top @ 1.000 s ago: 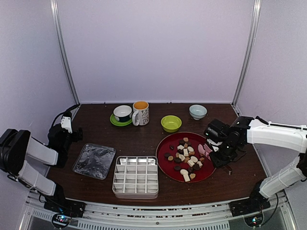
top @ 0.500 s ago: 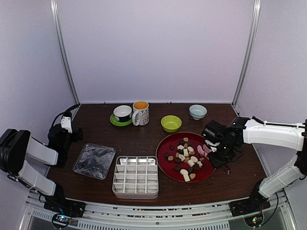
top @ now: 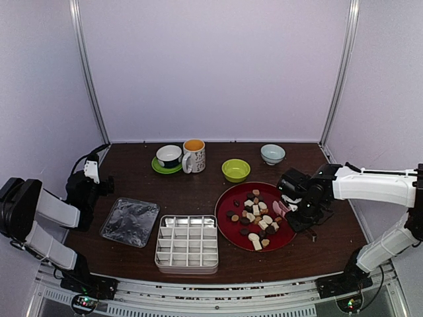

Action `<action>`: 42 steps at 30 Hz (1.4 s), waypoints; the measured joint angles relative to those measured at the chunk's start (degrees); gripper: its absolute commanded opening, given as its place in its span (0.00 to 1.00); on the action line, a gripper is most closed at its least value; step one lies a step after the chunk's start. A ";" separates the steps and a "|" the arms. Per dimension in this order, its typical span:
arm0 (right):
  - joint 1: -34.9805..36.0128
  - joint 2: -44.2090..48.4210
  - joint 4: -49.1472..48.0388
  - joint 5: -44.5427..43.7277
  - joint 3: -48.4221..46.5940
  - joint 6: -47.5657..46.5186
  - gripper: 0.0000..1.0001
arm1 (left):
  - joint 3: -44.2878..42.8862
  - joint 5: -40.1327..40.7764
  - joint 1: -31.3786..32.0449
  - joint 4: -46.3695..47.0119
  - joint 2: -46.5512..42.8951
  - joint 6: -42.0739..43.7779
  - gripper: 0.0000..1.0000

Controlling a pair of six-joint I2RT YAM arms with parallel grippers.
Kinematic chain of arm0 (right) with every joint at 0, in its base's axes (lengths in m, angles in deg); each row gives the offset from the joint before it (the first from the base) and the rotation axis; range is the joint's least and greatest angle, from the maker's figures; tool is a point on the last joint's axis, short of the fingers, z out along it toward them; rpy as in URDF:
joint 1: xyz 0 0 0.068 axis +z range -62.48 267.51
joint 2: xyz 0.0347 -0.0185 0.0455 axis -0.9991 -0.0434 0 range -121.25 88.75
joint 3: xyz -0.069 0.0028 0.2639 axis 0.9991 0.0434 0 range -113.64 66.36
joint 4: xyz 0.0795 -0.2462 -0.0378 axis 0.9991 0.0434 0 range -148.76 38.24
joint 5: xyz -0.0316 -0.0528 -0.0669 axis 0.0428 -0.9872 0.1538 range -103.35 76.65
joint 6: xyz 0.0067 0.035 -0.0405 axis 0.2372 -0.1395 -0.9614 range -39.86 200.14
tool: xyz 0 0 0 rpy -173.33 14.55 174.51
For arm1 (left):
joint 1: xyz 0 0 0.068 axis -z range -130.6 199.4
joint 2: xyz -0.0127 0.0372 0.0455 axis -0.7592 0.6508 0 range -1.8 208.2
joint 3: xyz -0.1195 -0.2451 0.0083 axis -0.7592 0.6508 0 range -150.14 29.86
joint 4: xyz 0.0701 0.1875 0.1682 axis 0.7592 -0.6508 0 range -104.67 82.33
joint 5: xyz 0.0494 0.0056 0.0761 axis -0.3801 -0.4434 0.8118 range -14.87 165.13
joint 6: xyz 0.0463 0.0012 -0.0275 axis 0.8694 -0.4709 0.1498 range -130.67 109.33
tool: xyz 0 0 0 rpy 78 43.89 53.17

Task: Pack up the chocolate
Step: Pick up the fake chocolate from the plate.

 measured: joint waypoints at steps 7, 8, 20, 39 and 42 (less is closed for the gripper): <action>-0.02 0.22 -0.35 -0.04 0.13 0.00 0.23 | 0.00 0.00 0.00 0.00 0.00 0.00 0.98; -0.02 0.46 -0.37 -0.04 0.13 -0.02 0.23 | 0.00 0.00 0.00 0.00 0.00 0.00 0.98; -0.02 4.85 -0.79 0.70 0.07 -0.72 0.19 | 0.00 0.00 0.00 0.00 0.00 0.00 0.98; 1.66 14.32 -5.07 11.72 -1.51 -4.26 0.15 | 0.00 0.00 0.00 0.00 0.00 0.00 0.98; 2.43 14.80 -6.67 13.60 -1.51 -4.24 0.15 | 0.00 0.00 0.00 0.02 0.00 0.00 0.98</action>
